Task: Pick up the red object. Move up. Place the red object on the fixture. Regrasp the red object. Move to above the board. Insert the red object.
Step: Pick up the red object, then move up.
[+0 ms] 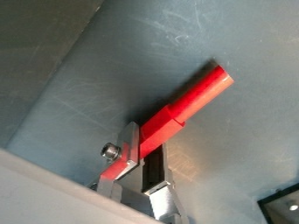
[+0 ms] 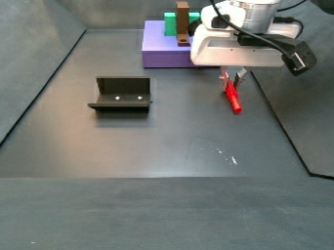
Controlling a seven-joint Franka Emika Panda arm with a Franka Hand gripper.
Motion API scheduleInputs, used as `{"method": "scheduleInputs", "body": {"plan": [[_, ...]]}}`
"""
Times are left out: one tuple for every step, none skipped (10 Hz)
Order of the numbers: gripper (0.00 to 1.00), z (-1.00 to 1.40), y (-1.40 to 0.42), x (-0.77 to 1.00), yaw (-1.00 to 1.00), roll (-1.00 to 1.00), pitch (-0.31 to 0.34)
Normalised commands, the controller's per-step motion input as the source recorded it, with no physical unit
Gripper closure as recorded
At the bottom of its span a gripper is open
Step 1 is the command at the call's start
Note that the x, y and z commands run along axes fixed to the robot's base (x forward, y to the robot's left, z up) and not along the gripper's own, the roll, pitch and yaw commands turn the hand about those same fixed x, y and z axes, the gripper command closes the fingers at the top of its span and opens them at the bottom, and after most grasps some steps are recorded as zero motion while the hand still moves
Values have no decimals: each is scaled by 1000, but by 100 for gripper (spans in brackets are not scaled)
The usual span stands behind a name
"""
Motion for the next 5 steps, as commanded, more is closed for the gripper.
{"method": "scheduleInputs", "body": {"plan": [[100,0,0,0,0,0,0],[100,0,0,0,0,0,0],[100,0,0,0,0,0,0],[100,833,0,0,0,0,0],[100,799,-79,-43,-35,-9,24]]}}
